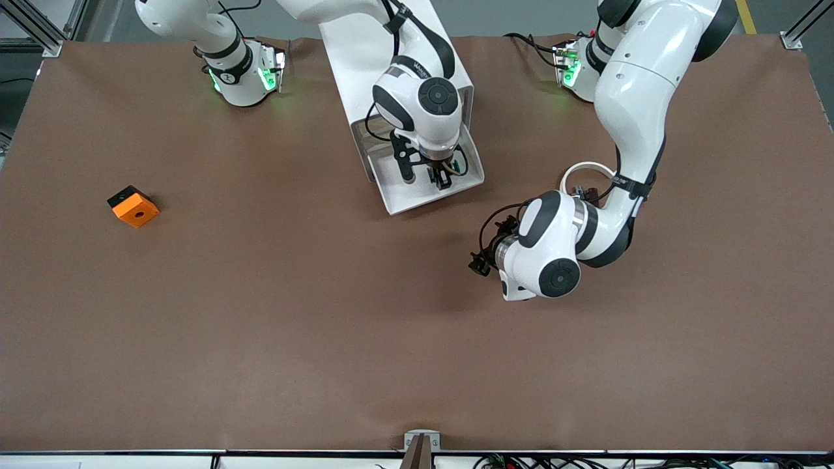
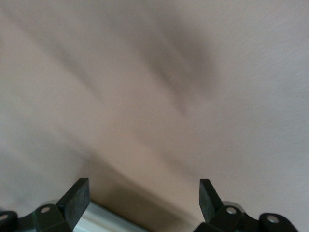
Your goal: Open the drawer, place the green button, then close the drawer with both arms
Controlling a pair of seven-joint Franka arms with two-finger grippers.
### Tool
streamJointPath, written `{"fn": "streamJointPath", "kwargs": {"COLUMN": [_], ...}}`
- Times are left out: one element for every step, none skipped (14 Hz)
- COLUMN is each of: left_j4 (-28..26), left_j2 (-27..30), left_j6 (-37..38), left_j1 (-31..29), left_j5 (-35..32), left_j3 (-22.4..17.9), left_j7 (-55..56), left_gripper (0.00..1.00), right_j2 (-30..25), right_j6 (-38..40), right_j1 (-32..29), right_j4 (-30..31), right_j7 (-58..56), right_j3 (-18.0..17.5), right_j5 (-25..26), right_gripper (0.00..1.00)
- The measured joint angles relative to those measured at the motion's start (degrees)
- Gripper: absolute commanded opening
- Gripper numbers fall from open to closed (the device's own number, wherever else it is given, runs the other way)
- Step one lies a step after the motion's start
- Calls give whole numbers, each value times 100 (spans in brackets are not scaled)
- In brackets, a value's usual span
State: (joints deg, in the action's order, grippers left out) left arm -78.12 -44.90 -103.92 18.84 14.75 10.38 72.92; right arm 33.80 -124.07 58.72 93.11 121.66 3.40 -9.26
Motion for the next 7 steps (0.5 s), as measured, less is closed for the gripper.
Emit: {"fn": "streamJointPath", "kwargs": {"left_j4": [0,0,-1,-1,-2,-2,-3], "left_j2": [38,67,90,108,120,133,141], "left_j6": [-117,-249,-392,-540,-680,-763,-809], "left_j1": [22,40,52,56,53,49,46], "left_j5": [-99,-163,-205,-219,-221,-221,-222], "left_j3": [0,0,0,0,-1,-1,-2], "left_j7": [0,0,0,0,0,0,0], "left_gripper": [100,100,100,100,100,100,100], "right_j2": [5,8,10,10,8,3,-8], "right_j6": [40,155,364,642,925,1216,1545], "right_j1": [0,0,-2,-18,-64,-144,-235], "right_j4": [-45,-117,-246,-435,-668,-939,-1208], "right_j7": [-190,-431,-766,-1164,-1565,-1996,-2507], "right_j3": [1,10,35,74,109,137,145], "right_j5": [2,12,32,40,41,55,115], "right_gripper": [100,100,100,100,100,100,100]}}
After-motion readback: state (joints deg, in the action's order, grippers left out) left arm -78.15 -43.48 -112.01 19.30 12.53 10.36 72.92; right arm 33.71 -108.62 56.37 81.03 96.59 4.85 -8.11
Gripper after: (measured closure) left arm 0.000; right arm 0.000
